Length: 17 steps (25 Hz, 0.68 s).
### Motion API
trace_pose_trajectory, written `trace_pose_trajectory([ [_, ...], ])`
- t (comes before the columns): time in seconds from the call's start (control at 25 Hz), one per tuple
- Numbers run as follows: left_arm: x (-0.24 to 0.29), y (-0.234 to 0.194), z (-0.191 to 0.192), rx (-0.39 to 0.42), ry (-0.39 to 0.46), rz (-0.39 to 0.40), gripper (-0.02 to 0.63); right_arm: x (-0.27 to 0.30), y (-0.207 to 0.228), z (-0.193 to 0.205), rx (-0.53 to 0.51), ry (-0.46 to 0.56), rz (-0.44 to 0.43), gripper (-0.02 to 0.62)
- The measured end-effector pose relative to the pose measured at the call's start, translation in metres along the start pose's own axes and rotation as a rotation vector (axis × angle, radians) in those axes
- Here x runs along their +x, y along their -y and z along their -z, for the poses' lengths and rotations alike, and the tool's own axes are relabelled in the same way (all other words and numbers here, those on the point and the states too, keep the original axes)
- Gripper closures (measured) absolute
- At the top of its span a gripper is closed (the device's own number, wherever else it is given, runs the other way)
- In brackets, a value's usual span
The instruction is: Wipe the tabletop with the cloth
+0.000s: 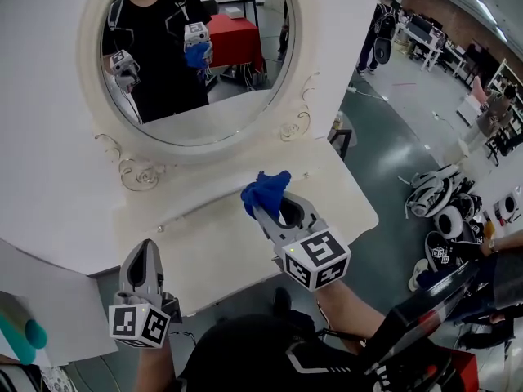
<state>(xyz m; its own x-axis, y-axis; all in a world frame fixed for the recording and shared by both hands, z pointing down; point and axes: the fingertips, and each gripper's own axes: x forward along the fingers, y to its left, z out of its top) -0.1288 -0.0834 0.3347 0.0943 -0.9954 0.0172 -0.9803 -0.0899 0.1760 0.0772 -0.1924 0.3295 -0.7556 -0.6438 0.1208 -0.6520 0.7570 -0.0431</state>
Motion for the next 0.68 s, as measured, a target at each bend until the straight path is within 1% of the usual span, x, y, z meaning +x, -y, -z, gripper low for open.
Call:
trace_pose_trajectory([
  [0.16, 0.007, -0.001, 0.002, -0.005, -0.007, 0.008, 0.598, 0.0, 0.005, 0.0, 0.007, 0.001, 0.015, 0.466],
  [0.32, 0.013, -0.003, 0.003, 0.004, -0.001, 0.033, 0.598, 0.005, 0.006, 0.003, 0.003, -0.004, 0.025, 0.466],
  [0.52, 0.017, -0.004, 0.004, -0.02, -0.013, 0.024, 0.598, 0.005, 0.009, 0.001, 0.013, -0.002, 0.028, 0.466],
  [0.68, 0.019, -0.002, 0.008, -0.006, -0.005, 0.041, 0.598, 0.005, 0.012, 0.006, 0.022, -0.006, 0.031, 0.466],
])
